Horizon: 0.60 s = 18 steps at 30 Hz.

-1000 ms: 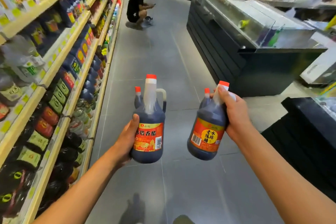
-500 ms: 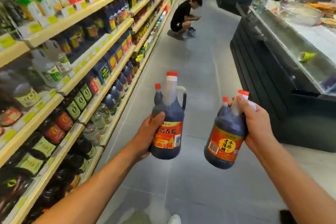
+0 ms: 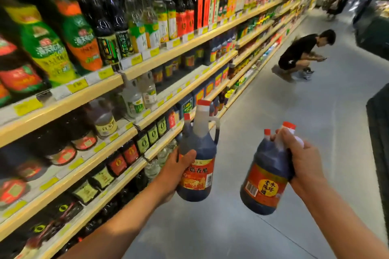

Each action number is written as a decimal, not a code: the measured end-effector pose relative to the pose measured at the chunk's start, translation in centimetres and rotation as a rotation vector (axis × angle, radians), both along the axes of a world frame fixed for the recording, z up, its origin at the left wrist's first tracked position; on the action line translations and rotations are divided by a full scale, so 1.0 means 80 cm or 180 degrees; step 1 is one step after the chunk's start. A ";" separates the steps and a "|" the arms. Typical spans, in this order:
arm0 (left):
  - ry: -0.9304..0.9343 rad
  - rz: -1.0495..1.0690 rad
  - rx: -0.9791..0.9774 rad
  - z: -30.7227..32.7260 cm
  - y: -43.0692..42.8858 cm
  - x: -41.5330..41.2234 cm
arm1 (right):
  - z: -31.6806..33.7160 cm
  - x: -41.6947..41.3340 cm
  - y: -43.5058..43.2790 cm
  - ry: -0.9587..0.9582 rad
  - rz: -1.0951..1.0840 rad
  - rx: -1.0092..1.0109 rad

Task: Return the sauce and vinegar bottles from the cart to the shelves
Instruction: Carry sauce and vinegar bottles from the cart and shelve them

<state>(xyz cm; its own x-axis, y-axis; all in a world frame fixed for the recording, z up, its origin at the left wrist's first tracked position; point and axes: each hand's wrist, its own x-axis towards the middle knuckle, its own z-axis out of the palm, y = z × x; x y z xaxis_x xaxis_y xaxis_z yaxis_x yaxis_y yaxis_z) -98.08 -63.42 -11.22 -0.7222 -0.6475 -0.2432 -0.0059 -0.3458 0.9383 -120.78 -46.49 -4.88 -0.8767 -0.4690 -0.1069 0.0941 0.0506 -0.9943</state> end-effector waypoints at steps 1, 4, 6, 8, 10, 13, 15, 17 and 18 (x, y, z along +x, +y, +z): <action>-0.0020 0.0105 -0.0007 -0.001 -0.015 0.000 | -0.002 -0.006 -0.022 -0.0002 0.0078 0.0000; -0.0021 0.0403 -0.0051 -0.001 -0.051 -0.001 | -0.006 -0.022 -0.084 -0.0071 0.0339 -0.0039; -0.0050 0.0590 -0.0039 -0.002 -0.069 -0.001 | -0.007 -0.033 -0.121 -0.0113 0.0519 -0.0045; -0.0007 0.0727 -0.0059 -0.004 -0.084 -0.005 | -0.008 -0.042 -0.156 -0.0099 0.0736 -0.0059; 0.0034 0.0867 -0.0016 -0.006 -0.096 -0.013 | -0.007 -0.055 -0.187 -0.0091 0.0944 -0.0100; 0.0052 0.1120 0.0037 -0.008 -0.106 -0.037 | -0.007 -0.087 -0.228 -0.0042 0.1251 -0.0104; 0.0056 0.1317 0.0071 -0.007 -0.110 -0.060 | -0.007 -0.113 -0.251 -0.0050 0.1420 -0.0144; 0.0060 0.1541 0.0122 -0.008 -0.112 -0.089 | -0.007 -0.143 -0.271 -0.0047 0.1603 -0.0129; 0.0083 0.1655 0.0160 -0.008 -0.112 -0.105 | -0.007 -0.158 -0.280 -0.0045 0.1705 -0.0132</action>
